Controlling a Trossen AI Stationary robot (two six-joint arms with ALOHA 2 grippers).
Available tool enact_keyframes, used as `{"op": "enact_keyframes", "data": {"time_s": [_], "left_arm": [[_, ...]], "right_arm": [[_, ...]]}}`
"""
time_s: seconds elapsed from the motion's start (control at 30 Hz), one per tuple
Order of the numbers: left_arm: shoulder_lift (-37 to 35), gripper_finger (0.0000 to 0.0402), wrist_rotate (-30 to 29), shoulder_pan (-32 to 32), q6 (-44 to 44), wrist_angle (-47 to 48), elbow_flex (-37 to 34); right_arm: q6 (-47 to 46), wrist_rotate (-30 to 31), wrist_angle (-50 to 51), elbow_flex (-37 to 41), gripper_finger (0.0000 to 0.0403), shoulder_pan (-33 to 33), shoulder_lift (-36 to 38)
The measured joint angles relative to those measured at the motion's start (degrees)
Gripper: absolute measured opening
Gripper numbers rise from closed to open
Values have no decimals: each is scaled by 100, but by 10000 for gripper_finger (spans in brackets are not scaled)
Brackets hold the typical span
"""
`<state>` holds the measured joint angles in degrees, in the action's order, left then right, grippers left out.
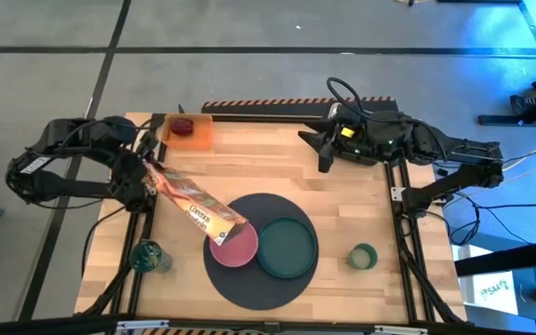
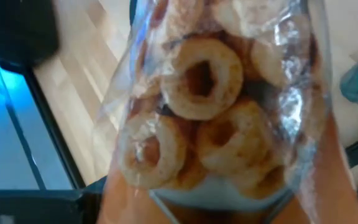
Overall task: Arrange a breakfast setting
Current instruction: Pour the cereal from the cereal box into the pink bowl
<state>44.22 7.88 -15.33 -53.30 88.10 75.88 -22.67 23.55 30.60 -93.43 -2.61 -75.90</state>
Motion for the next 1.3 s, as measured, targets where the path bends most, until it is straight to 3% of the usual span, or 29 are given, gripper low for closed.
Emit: {"op": "enact_keyframes", "data": {"time_s": [0.7,1.07,1.3], "left_arm": [[320,195,-767,1044,-789,185,195],[497,195,-1652,1664,-1300,146,195],[497,195,-1998,2028,-1541,-371,195]], "right_arm": [[-300,-15,326,0,172,0,0],[-429,-17,392,0,172,0,0],[-429,-18,392,0,172,0,2]]}}
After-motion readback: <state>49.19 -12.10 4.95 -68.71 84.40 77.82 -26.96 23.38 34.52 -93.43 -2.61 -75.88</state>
